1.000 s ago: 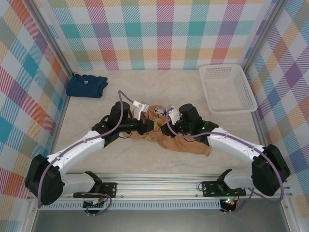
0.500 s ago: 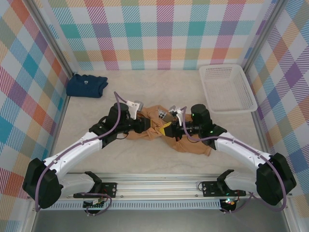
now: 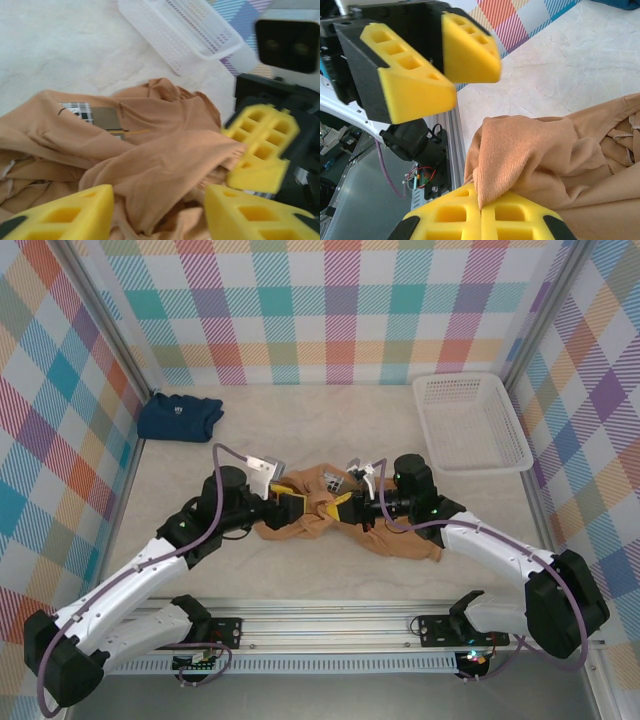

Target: Fold the inside-out t-shirt

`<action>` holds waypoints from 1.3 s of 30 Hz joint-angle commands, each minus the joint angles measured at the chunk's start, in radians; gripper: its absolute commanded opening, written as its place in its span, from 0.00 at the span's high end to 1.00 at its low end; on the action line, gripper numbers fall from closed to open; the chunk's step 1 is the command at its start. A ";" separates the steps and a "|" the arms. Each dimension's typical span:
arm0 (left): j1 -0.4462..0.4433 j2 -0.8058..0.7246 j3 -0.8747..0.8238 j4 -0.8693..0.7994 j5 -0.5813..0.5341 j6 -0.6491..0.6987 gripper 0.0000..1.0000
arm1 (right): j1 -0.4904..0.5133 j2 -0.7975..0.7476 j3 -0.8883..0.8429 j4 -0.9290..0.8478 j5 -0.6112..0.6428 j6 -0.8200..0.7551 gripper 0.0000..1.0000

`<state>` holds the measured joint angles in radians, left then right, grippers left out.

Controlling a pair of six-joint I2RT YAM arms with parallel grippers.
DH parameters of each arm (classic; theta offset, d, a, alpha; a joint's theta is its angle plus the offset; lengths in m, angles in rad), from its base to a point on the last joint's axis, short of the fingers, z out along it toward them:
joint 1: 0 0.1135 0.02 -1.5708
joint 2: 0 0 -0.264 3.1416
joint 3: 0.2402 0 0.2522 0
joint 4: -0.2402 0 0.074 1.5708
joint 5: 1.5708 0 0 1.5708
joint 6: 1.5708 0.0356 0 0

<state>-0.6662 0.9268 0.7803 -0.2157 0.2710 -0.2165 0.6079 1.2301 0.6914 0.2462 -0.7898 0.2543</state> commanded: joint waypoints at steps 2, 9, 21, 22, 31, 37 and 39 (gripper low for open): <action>-0.024 0.003 -0.021 0.043 0.139 0.046 0.62 | -0.005 0.008 0.014 0.023 -0.019 -0.012 1.00; -0.030 0.126 0.018 0.056 0.285 0.057 0.64 | -0.005 -0.010 0.020 -0.012 0.002 -0.029 1.00; -0.026 0.239 0.040 0.149 0.294 0.013 0.57 | -0.005 -0.020 0.014 -0.018 0.000 -0.037 1.00; -0.025 0.248 0.038 0.164 0.305 0.004 0.60 | -0.005 -0.020 0.014 -0.018 0.000 -0.037 1.00; -0.024 0.217 0.043 0.168 0.267 0.015 0.95 | -0.006 -0.035 0.012 -0.098 0.065 -0.091 1.00; -0.026 0.125 0.024 0.144 0.240 0.036 1.00 | -0.004 -0.030 0.079 -0.251 0.247 -0.132 0.97; -0.025 0.101 0.013 0.166 0.256 0.030 1.00 | 0.002 -0.025 0.101 -0.265 0.268 -0.119 0.94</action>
<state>-0.6857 1.0801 0.7898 -0.0830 0.5148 -0.2047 0.6064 1.2118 0.7429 0.0593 -0.6094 0.1665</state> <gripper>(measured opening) 0.052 0.057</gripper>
